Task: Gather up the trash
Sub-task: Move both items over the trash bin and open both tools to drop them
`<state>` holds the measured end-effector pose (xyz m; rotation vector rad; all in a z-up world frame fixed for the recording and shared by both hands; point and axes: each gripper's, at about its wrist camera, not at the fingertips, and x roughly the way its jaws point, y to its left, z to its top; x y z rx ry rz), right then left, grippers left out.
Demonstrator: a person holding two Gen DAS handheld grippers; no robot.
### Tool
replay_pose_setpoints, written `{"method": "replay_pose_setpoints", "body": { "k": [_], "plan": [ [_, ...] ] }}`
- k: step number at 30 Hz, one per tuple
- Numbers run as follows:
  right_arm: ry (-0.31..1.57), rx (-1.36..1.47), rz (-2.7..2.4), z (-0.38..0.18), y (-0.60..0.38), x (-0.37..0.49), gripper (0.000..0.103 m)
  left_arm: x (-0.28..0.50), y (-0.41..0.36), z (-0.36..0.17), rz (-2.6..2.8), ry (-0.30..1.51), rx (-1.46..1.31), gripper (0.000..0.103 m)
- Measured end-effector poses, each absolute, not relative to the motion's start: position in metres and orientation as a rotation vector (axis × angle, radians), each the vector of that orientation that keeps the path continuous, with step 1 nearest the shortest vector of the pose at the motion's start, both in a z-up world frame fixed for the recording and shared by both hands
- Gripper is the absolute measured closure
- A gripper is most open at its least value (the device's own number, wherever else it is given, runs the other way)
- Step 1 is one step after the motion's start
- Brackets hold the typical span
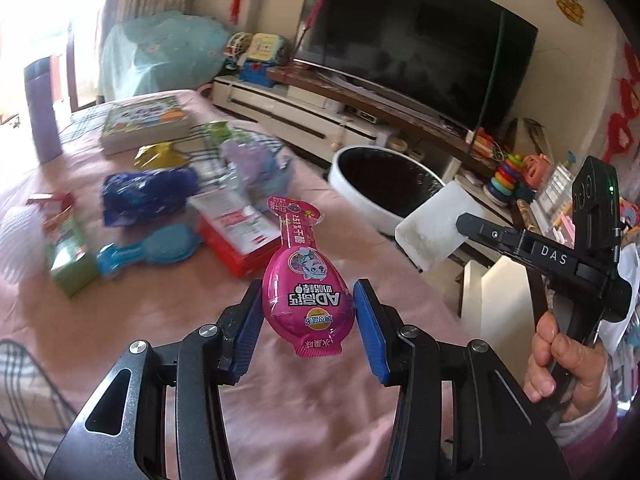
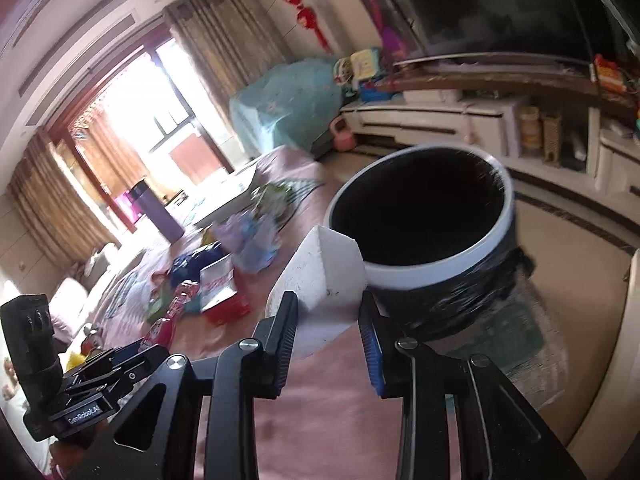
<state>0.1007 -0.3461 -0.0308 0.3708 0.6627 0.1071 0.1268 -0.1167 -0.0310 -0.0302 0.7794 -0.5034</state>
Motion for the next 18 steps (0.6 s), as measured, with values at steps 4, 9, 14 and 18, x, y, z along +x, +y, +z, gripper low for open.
{"method": "replay_pose_setpoints", "body": {
  "k": [4, 9, 14, 18],
  "plan": [
    [0.646, 0.372, 0.073, -0.026, -0.364, 0.104, 0.072, 0.133, -0.137, -0.027, -0.535, 0.772, -0.002, 0.059],
    [0.632, 0.368, 0.036, -0.022, -0.383, 0.108, 0.072, 0.144, -0.162, -0.025, -0.565, 0.772, 0.019, 0.059],
    [0.629, 0.366, 0.012, -0.020, -0.395, 0.112, 0.072, 0.154, -0.180, -0.024, -0.586, 0.773, 0.037, 0.059],
    [0.630, 0.368, -0.003, -0.020, -0.405, 0.118, 0.071, 0.160, -0.188, -0.026, -0.595, 0.777, 0.049, 0.059]
  ]
}}
